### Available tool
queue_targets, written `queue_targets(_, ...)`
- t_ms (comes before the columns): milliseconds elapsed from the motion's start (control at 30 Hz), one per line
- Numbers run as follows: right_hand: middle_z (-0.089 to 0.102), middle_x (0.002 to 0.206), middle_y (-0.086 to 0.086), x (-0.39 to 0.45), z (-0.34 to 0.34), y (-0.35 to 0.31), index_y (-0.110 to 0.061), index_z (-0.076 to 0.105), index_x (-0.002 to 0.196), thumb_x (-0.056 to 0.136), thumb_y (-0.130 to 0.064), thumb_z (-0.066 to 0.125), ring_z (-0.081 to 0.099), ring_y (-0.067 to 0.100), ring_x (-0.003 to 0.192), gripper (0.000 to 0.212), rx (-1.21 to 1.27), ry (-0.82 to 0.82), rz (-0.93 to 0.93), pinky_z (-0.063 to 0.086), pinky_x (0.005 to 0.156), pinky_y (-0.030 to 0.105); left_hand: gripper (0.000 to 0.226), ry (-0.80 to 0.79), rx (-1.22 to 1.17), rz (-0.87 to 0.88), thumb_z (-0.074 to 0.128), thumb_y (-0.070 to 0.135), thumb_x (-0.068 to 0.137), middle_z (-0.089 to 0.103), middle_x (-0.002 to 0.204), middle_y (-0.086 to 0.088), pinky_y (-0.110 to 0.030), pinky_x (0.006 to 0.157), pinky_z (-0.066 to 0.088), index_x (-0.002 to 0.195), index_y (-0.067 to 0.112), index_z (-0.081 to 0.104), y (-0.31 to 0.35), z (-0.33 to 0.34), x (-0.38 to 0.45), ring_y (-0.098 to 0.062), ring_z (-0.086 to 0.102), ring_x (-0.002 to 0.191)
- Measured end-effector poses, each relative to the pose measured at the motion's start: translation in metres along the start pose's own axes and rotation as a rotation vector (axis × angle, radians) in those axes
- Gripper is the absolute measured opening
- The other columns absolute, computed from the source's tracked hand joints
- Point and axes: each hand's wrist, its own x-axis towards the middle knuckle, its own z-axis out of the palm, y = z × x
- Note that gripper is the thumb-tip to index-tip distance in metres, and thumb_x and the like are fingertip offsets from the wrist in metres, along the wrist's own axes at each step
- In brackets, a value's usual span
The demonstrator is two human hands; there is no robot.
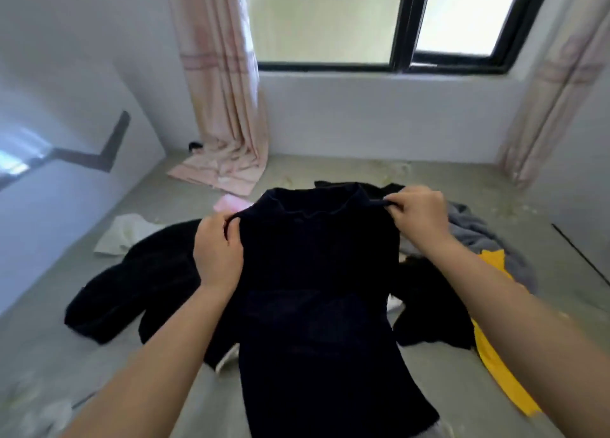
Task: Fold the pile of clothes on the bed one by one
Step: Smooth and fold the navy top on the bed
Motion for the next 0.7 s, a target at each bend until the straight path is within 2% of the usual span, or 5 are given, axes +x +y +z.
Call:
queue_targets(100,0.07,0.093,0.013,0.025,-0.041,0.005,-0.015,0.073,0.096,0.087,-0.02,0.057,0.059,0.031,0.095,0.019,0.079,0.137,0.054,0.036,0.082,0.038,0.017,0.085,0.027,0.199,0.049,0.008,0.091,0.058,0.091,-0.021,-0.026,0.067,0.026,0.096,-0.003,0.062,0.051,-0.02,0.039,-0.034,0.052,0.088)
queue_targets(200,0.071,0.093,0.009,0.042,-0.075,0.005,-0.02,0.073,0.097,0.088,-0.023,0.056,0.057,0.028,0.098,0.019,0.189,0.262,0.124,0.019,0.079,0.033,0.02,0.129,0.103,0.319,0.048,0.012,0.092,0.058,0.091,-0.019,-0.026,0.068,0.028,0.098,0.0,0.062,0.091,-0.041,0.064,-0.033,0.052,0.089)
queue_targets(367,0.07,0.075,0.01,0.058,-0.115,-0.007,-0.01,0.074,0.08,0.081,-0.007,0.061,0.06,0.03,0.081,0.013,0.163,0.508,-0.051,0.016,0.074,0.033,0.019,0.284,0.252,0.429,0.05,0.009,0.092,0.056,0.091,-0.025,-0.03,0.066,0.026,0.095,-0.006,0.062,0.133,-0.068,0.085,-0.037,0.049,0.088)
queue_targets(467,0.061,0.054,0.008,0.058,-0.13,-0.017,-0.005,0.066,0.058,0.057,0.01,0.068,0.06,0.028,0.058,0.015,0.019,0.712,-0.199,0.019,0.07,0.032,0.015,0.344,0.366,0.569,0.055,0.001,0.087,0.056,0.079,-0.028,-0.037,0.055,0.032,0.079,-0.011,0.06,0.149,-0.081,0.089,-0.042,0.052,0.076)
queue_targets(700,0.059,0.056,0.005,0.036,-0.148,-0.018,-0.007,0.063,0.058,0.039,0.015,0.072,0.058,0.024,0.054,0.031,-0.15,0.857,-0.301,0.022,0.072,0.033,0.027,0.421,0.544,0.799,0.046,0.01,0.078,0.053,0.056,-0.02,-0.03,0.037,0.041,0.058,-0.006,0.054,0.154,-0.118,0.077,-0.034,0.054,0.049)
